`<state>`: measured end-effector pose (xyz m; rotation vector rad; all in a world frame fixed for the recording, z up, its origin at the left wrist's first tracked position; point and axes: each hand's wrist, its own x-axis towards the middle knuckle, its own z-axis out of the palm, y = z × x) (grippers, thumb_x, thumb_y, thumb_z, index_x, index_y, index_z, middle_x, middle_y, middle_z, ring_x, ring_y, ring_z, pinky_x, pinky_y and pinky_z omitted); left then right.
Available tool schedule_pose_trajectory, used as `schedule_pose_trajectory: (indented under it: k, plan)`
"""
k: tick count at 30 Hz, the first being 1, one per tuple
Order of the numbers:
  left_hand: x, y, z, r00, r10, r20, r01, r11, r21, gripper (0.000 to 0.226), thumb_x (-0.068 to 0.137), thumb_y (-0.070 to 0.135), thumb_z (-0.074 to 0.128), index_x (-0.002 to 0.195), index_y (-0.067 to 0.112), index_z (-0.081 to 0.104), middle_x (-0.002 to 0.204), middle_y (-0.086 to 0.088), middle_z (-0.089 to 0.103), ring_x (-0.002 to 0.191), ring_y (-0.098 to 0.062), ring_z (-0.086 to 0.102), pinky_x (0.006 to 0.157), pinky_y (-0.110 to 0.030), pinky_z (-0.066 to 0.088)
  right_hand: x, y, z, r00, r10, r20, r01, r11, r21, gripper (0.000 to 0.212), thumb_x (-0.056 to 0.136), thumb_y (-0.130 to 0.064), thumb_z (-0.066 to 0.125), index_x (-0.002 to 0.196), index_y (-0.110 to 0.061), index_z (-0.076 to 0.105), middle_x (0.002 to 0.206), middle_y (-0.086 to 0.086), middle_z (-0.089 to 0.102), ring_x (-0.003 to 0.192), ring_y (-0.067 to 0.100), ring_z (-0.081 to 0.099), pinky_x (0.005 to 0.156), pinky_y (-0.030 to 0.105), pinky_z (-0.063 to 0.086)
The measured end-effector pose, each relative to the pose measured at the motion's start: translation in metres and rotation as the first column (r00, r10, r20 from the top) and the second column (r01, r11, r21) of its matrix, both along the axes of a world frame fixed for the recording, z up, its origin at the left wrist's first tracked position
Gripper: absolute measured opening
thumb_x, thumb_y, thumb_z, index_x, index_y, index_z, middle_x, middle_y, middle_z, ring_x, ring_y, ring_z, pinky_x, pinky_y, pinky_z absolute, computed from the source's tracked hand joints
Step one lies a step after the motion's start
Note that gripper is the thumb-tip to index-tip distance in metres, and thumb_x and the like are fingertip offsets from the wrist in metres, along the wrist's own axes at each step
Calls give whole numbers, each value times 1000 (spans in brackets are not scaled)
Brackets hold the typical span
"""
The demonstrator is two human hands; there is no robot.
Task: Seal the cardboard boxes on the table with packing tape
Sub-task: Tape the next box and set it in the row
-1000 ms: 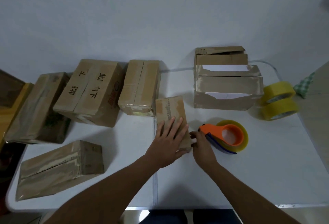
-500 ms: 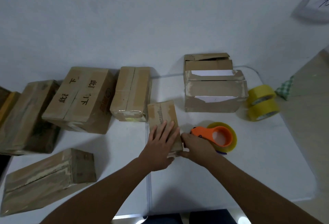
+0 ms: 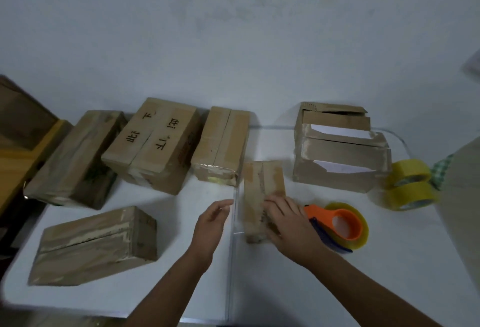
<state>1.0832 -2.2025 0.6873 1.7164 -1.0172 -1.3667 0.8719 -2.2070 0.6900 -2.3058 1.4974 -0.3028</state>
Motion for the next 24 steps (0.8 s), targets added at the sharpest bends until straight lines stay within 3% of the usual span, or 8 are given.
schedule_pose_trajectory:
  k: [3,6,9,13,16,20,24]
  plan:
    - [2,18,-27,876,377,-301,-227,873,431,31,102,29,53,124,10,64,127,-7,64,114,-24,60,96,-33,44,14,-14,-9,982,99,-159,-76,986,147,80,92,-65,42,155,-33,6,160,-15,-12,148,17,-17,122,45,-4]
    - [-4,31,-39,769,487,-415,-210,805,555,44,105,39,44,119,3,66,108,-11,73,99,-25,66,84,-33,48,19,-12,-29,944,119,-307,-89,990,112,85,90,-76,20,155,-32,-9,161,-8,-23,147,25,-24,121,51,-6]
    - [-5,37,-37,735,485,-474,-208,827,522,47,104,43,44,108,5,71,97,-10,76,95,-23,69,86,-33,50,19,1,-39,942,41,-334,-30,999,36,85,88,-80,6,156,-29,-1,163,-4,-11,150,29,-11,120,52,-4]
    - [2,42,-35,847,275,-456,-96,921,378,32,101,36,53,105,10,72,98,-4,74,100,-19,68,100,-36,46,23,23,-44,942,-16,-336,7,1000,-27,87,89,-78,28,157,-24,14,165,0,6,151,33,4,117,54,8]
    - [6,47,-34,893,135,-430,1,953,301,23,98,27,61,109,9,70,97,0,73,101,-16,67,99,-32,46,27,29,-44,938,-47,-344,29,998,-58,86,89,-75,25,155,-20,27,162,4,20,149,35,16,115,56,17]
    - [7,49,-34,922,73,-380,16,974,226,12,95,19,64,99,10,72,89,-2,72,91,-16,65,94,-31,48,30,29,-44,919,-58,-389,38,998,-58,87,87,-76,23,154,-19,29,161,6,24,147,37,20,115,57,21]
    - [7,50,-35,933,78,-352,-16,984,177,12,95,13,64,99,5,73,90,-5,72,90,-18,65,95,-30,52,32,30,-42,902,-58,-428,43,998,-46,86,91,-73,9,153,-18,32,160,9,26,146,39,23,114,58,18]
